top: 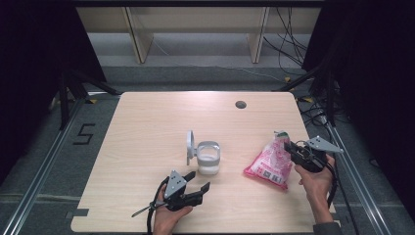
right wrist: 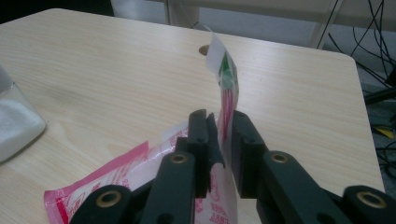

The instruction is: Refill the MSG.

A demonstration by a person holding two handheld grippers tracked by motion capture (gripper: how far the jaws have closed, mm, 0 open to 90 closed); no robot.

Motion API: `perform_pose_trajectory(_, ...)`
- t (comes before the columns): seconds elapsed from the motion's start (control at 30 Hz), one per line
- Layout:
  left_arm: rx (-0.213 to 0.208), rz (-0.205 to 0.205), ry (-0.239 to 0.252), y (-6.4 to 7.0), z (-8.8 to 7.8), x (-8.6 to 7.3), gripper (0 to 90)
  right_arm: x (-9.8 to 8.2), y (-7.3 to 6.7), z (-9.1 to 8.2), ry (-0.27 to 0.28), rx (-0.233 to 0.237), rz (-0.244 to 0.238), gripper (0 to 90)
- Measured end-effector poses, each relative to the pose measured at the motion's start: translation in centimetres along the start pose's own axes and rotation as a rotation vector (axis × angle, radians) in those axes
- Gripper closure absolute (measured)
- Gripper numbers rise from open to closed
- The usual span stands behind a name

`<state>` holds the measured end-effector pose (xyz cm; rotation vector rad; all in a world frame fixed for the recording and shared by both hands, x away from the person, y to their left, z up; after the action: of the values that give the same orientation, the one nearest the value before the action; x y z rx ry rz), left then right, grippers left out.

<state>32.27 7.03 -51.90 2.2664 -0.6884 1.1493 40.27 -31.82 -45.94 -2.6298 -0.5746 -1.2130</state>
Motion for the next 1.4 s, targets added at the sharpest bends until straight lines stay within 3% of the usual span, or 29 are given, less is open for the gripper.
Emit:
perform_pose_trajectory(0.07, 0.013, 0.001, -0.004, -0.3, -0.3, 0.0, 32.9, -0.1, 0.0, -0.1, -0.005, -0.012, 0.000, 76.2)
perform_pose_trajectory(0.1, 0.006, -0.012, 0.006, -0.4, -0.3, 0.0, 32.8, 0.0, -0.1, -0.1, 0.003, -0.007, 0.038, 73.5)
perform_pose_trajectory(0.13, 0.013, -0.011, 0.003, -0.5, -0.5, 0.0, 32.8, -0.2, -0.3, -0.3, -0.026, -0.010, 0.054, 71.7)
perform_pose_trajectory(0.2, 0.016, -0.010, 0.003, -0.7, -0.7, -0.1, 32.8, -0.3, -0.1, -0.2, -0.010, -0.020, 0.053, 67.7)
perform_pose_trajectory(0.23, 0.029, -0.007, -0.011, -0.9, -0.9, -0.1, 32.7, -0.4, -0.4, -0.3, -0.012, -0.018, 0.100, 65.4)
perform_pose_trajectory(0.27, 0.027, -0.017, -0.001, -1.1, -0.9, -0.2, 32.8, -0.5, -0.1, -0.3, -0.014, -0.043, 0.057, 62.7)
perform_pose_trajectory(0.3, 0.025, -0.013, 0.012, -1.3, -0.9, -0.1, 32.8, -0.6, 0.0, -0.3, -0.017, -0.040, 0.065, 58.9)
perform_pose_trajectory(0.33, 0.028, -0.005, 0.010, -1.5, -1.0, -0.2, 32.8, -0.5, -0.1, -0.3, -0.007, -0.051, 0.108, 56.6)
perform_pose_trajectory(0.43, 0.040, -0.012, 0.014, -1.9, -1.5, -0.3, 33.2, -0.8, 0.2, -0.3, 0.003, -0.079, 0.136, 50.6)
perform_pose_trajectory(0.5, 0.048, -0.023, 0.017, -2.2, -1.7, -0.3, 33.4, -0.9, -0.2, -0.6, 0.001, -0.075, 0.184, 48.5)
perform_pose_trajectory(0.53, 0.045, -0.020, 0.015, -2.3, -1.9, -0.3, 33.5, -0.9, -0.1, -0.5, 0.012, -0.073, 0.155, 47.7)
perform_pose_trajectory(0.6, 0.053, -0.029, 0.019, -2.3, -2.1, -0.3, 33.5, -0.9, -0.6, -0.9, 0.005, -0.084, 0.178, 46.0)
perform_pose_trajectory(0.63, 0.056, -0.019, 0.019, -2.5, -2.2, -0.2, 33.6, -1.1, -0.2, -0.9, 0.000, -0.100, 0.117, 45.8)
perform_pose_trajectory(0.67, 0.055, -0.032, 0.026, -2.5, -2.2, -0.2, 33.7, -1.0, -0.5, -1.0, 0.015, -0.097, 0.146, 45.7)
perform_pose_trajectory(0.73, 0.064, -0.032, 0.016, -2.7, -2.4, -0.2, 33.7, -1.0, -0.5, -1.2, 0.017, -0.094, 0.121, 45.6)
perform_pose_trajectory(0.8, 0.060, -0.047, 0.027, -2.7, -2.3, -0.2, 33.7, -0.9, -1.1, -1.4, 0.031, -0.092, 0.154, 45.5)
perform_pose_trajectory(0.87, 0.068, -0.031, 0.031, -3.2, -2.6, 0.0, 33.8, -0.9, -1.2, -1.5, 0.038, -0.089, 0.111, 45.3)
perform_pose_trajectory(0.93, 0.085, -0.055, 0.051, -3.6, -3.0, 0.2, 34.2, -0.9, -2.1, -1.4, 0.040, -0.071, 0.117, 44.7)
perform_pose_trajectory(1.0, 0.093, -0.048, 0.054, -3.9, -3.4, 0.5, 35.5, -0.9, -3.1, -1.3, 0.013, -0.057, 0.060, 44.2)
perform_pose_trajectory(1.1, 0.111, -0.047, 0.056, -4.3, -3.8, 0.8, 36.8, -0.8, -4.7, -1.0, 0.001, 0.005, 0.040, 43.5)
perform_pose_trajectory(1.2, 0.122, -0.030, 0.054, -4.4, -3.9, 1.2, 38.7, -0.9, -5.4, -0.7, -0.007, 0.022, -0.047, 43.1)
perform_pose_trajectory(1.27, 0.128, -0.016, 0.051, -4.6, -4.0, 1.6, 41.2, -1.1, -6.0, -0.6, -0.014, 0.043, -0.062, 42.4)
perform_pose_trajectory(1.3, 0.134, -0.014, 0.053, -4.6, -4.1, 1.7, 44.0, -1.3, -6.7, -0.6, -0.026, 0.063, -0.032, 42.2)
perform_pose_trajectory(1.33, 0.135, -0.004, 0.058, -4.7, -4.1, 1.8, 46.7, -1.4, -6.9, -0.6, -0.036, 0.068, -0.050, 42.0)
perform_pose_trajectory(1.37, 0.139, 0.002, 0.060, -4.7, -4.2, 1.9, 49.0, -1.5, -7.3, -0.4, -0.030, 0.079, -0.032, 41.7)
perform_pose_trajectory(1.4, 0.135, 0.010, 0.058, -4.7, -4.2, 2.0, 51.0, -1.6, -7.2, -0.4, -0.038, 0.073, -0.070, 41.4)
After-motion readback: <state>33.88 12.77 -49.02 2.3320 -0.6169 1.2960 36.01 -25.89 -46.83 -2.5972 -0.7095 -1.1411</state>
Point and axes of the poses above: each handheld gripper's, and its own axes: z roughly forward along the jaws, x roughly out of its top, y roughly to its right, the point moved 2 cm from there along z, roughly forward along the jaws, and after that the axes turned 14 degrees about -y, right-handed, at the moved point
